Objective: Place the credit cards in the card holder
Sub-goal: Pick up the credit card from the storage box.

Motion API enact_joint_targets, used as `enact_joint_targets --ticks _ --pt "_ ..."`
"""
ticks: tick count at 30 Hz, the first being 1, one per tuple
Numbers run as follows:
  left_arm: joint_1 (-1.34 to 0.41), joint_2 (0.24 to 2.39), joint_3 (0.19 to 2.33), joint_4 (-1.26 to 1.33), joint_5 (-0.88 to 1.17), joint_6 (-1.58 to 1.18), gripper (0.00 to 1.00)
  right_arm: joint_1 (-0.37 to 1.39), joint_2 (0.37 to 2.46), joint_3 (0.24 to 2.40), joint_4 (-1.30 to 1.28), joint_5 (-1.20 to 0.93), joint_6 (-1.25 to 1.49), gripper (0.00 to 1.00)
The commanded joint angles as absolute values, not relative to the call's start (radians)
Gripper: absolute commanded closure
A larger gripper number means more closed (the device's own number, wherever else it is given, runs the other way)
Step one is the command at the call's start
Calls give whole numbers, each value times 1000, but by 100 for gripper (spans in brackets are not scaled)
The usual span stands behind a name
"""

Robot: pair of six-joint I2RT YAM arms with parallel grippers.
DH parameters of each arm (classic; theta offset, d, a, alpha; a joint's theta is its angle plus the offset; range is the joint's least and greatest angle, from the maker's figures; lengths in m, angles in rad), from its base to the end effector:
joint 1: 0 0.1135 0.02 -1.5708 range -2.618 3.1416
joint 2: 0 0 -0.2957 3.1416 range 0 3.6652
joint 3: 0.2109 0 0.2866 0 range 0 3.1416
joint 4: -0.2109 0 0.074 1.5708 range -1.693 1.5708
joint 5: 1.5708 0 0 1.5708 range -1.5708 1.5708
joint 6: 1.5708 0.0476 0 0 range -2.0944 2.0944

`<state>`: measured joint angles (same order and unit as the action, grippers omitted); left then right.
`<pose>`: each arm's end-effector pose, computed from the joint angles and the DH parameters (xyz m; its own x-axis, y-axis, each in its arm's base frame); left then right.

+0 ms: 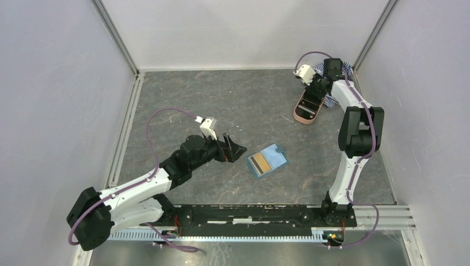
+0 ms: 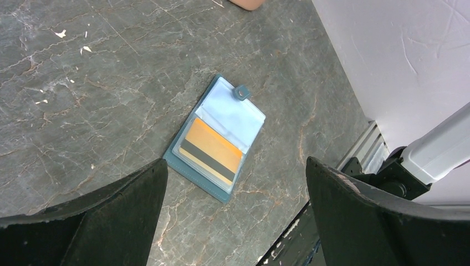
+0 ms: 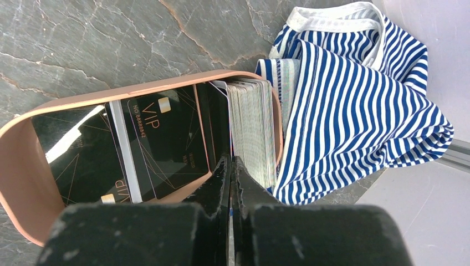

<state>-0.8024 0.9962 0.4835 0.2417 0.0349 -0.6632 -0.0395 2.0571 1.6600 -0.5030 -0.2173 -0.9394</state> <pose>0.1726 -0.1810 0.2440 -0.6034 -0.2610 -0.7535 0.4702 0.6468 -0.6005 0.5147 -0.0101 0.2275 -0.3851 -0.7736 -0.5032 -0.6881 0.6040 -0.4020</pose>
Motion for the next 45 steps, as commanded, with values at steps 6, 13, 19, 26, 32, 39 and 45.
enact_joint_targets --ticks 6,13,19,26,32,39,45 --pt "-796 996 468 313 51 -726 0 -80 1973 1660 -534 -310 -914 100" --pt "-796 1019 460 366 81 -748 0 -111 1948 1641 -554 -386 -879 100" --pt "-796 1032 456 410 92 -763 0 -122 1939 1642 -563 -448 -830 100" --pt "-796 1091 452 520 129 -809 0 -135 1942 1653 -576 -489 -765 100" --pt "-796 1152 467 592 155 -832 0 -147 1941 1673 -590 -526 -722 100" --pt "-796 1232 493 666 184 -853 0 -165 1926 1698 -618 -583 -681 100" --pt "-795 1309 544 700 207 -855 0 -171 1918 1718 -639 -613 -647 100"
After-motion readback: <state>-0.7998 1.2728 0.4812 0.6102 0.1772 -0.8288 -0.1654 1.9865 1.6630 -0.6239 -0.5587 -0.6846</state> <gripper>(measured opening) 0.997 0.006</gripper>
